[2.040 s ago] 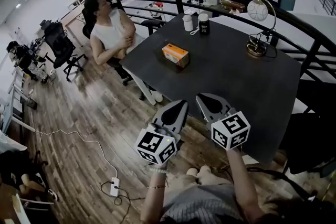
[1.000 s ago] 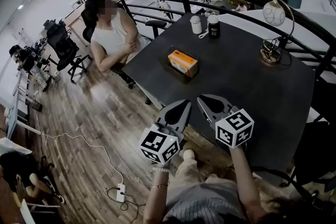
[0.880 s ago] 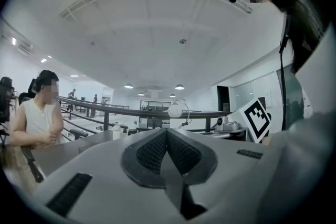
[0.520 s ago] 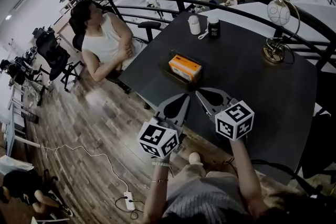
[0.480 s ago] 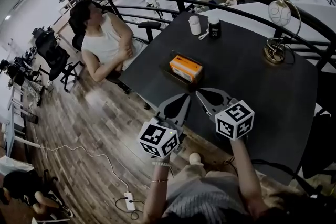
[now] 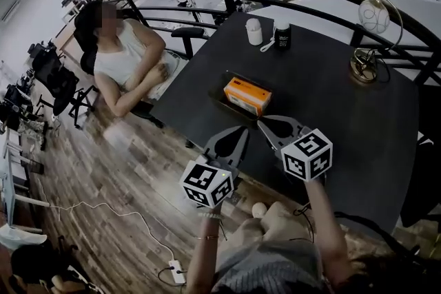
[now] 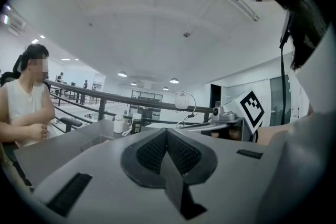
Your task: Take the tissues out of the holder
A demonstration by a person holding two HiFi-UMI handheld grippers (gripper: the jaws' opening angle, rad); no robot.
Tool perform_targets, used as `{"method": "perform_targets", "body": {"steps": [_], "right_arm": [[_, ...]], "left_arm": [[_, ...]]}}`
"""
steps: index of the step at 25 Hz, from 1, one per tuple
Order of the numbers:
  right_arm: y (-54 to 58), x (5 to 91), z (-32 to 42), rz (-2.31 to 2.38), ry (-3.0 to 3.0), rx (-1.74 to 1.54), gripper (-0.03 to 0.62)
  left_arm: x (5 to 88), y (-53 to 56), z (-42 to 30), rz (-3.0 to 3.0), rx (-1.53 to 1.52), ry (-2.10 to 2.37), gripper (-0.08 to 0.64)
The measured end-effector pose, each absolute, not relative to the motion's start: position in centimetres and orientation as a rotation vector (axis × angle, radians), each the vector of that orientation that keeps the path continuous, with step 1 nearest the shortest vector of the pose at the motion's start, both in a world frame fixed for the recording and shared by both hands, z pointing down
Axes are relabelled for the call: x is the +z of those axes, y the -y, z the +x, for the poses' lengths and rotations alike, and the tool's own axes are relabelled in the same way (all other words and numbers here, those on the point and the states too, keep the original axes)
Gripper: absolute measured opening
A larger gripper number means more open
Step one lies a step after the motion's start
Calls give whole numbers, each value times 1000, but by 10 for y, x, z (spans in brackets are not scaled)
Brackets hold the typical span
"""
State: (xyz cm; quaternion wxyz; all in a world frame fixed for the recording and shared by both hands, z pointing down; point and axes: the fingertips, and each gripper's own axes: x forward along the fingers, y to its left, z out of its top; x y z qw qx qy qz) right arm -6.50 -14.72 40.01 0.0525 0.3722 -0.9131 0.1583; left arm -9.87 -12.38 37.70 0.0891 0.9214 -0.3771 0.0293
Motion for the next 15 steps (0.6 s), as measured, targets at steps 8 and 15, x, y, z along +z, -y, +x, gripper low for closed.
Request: {"method": "perform_targets", "body": {"steps": [8, 15], "right_arm": [[191, 418, -67, 1055, 2636, 486, 15], [239, 448, -82, 902, 2514, 422, 92]], "left_arm": [[393, 156, -100, 2633, 50, 1134, 8], [412, 184, -106, 2573, 63, 1156, 8]]}}
